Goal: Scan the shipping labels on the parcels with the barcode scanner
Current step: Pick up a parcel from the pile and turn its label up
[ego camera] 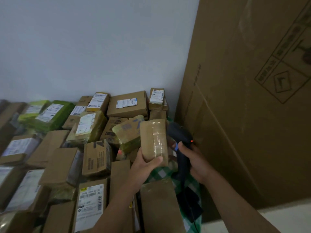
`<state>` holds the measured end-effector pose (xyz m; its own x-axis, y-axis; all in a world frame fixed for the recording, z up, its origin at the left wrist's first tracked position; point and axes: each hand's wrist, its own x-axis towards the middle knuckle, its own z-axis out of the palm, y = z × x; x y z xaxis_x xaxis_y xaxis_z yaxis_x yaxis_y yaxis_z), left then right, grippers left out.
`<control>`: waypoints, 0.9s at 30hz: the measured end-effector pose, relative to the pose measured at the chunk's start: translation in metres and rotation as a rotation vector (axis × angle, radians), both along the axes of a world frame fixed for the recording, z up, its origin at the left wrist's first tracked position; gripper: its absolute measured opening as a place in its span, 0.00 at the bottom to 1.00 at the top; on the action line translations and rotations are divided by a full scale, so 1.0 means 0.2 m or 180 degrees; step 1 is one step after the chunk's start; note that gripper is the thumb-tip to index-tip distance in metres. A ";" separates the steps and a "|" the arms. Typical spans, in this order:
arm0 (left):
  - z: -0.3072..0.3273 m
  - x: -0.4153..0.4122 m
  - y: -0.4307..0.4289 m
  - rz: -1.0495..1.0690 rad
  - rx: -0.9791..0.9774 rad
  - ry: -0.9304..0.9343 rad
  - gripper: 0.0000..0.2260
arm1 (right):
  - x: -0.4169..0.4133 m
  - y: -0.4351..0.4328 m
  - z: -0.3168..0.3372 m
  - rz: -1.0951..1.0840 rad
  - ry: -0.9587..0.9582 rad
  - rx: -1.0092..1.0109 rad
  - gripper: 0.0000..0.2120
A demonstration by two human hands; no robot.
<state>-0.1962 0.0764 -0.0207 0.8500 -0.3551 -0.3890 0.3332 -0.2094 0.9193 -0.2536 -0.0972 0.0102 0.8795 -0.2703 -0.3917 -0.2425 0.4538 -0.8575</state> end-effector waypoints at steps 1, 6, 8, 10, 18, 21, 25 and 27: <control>0.02 0.00 -0.01 0.0056 0.0110 -0.0176 0.38 | 0.00 0.01 0.01 0.0086 0.0002 -0.0044 0.18; 0.10 -0.01 -0.02 0.0316 0.0511 -0.0796 0.45 | -0.02 0.03 0.06 0.0330 -0.0084 -0.0112 0.14; 0.12 -0.02 -0.02 0.0359 0.0529 -0.0855 0.46 | -0.03 0.03 0.07 0.0420 -0.0164 -0.0120 0.14; 0.13 -0.03 -0.03 0.0396 0.0551 -0.0869 0.47 | -0.04 0.04 0.09 0.0505 -0.0228 -0.0060 0.15; 0.11 0.07 0.07 0.0757 0.0465 -0.0291 0.40 | -0.01 0.07 0.16 0.0594 -0.0214 -0.0592 0.18; 0.10 0.12 0.16 0.0930 0.0386 -0.0344 0.36 | -0.02 0.04 0.19 0.0548 -0.0184 -0.0839 0.12; 0.11 0.14 0.25 0.0988 0.0373 -0.0500 0.31 | -0.04 0.00 0.21 0.0679 -0.0116 -0.1113 0.09; 0.12 0.15 0.28 0.0980 0.0409 -0.0506 0.30 | -0.04 0.00 0.24 0.0838 -0.0079 -0.1442 0.10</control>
